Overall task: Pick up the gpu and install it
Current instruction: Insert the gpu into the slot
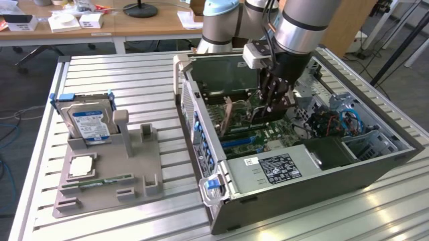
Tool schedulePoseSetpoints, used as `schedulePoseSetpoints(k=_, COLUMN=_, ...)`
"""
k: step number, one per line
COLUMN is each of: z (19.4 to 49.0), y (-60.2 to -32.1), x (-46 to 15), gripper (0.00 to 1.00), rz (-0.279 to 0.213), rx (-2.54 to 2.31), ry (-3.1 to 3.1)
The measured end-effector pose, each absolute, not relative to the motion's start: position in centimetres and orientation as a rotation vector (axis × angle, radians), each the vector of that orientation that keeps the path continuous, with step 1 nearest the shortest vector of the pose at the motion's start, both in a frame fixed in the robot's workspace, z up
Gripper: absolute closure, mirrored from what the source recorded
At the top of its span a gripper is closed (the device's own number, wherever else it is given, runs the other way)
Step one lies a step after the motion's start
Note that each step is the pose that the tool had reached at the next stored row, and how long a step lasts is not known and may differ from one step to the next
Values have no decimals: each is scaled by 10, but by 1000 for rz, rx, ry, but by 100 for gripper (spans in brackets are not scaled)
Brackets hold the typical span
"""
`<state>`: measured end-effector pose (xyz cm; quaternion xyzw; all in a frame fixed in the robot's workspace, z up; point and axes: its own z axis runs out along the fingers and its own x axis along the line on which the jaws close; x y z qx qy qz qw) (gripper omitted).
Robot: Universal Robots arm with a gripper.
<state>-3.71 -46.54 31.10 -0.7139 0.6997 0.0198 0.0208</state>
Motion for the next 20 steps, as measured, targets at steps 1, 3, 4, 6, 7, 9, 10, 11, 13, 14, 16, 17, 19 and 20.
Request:
schedulePoseSetpoints(k=1, z=310, y=-465, x=-37, gripper=74, rz=61, rx=-2213, ry=2170)
schedulePoseSetpoints(k=3, z=307, y=-465, x=-37, gripper=74, rz=61, rx=-2213, ry=2170)
schedulePoseSetpoints(k=4, z=306, y=-465, x=-37, gripper=74, rz=61, rx=-2213, ry=2170)
schedulePoseSetpoints(k=6, z=304, y=-465, x=-37, gripper=74, rz=61, rx=-2213, ry=2170)
schedulePoseSetpoints(k=7, z=303, y=-465, x=-37, gripper=74, rz=61, rx=-2213, ry=2170)
schedulePoseSetpoints(k=9, z=303, y=-465, x=-37, gripper=74, rz=61, rx=-2213, ry=2170)
schedulePoseSetpoints(k=10, z=303, y=-465, x=-37, gripper=74, rz=61, rx=-2213, ry=2170)
schedulePoseSetpoints(k=11, z=303, y=-465, x=-38, gripper=74, rz=61, rx=-2213, ry=2170)
schedulePoseSetpoints(k=13, z=303, y=-465, x=-39, gripper=74, rz=61, rx=-2213, ry=2170)
schedulePoseSetpoints(k=14, z=303, y=-465, x=-40, gripper=74, rz=61, rx=-2213, ry=2170)
schedulePoseSetpoints(k=16, z=303, y=-465, x=-41, gripper=74, rz=61, rx=-2213, ry=2170)
schedulePoseSetpoints(k=17, z=302, y=-465, x=-42, gripper=74, rz=61, rx=-2213, ry=2170)
schedulePoseSetpoints(k=19, z=302, y=-465, x=-44, gripper=74, rz=61, rx=-2213, ry=2170)
schedulePoseSetpoints(k=20, z=302, y=-465, x=-45, gripper=74, rz=61, rx=-2213, ry=2170)
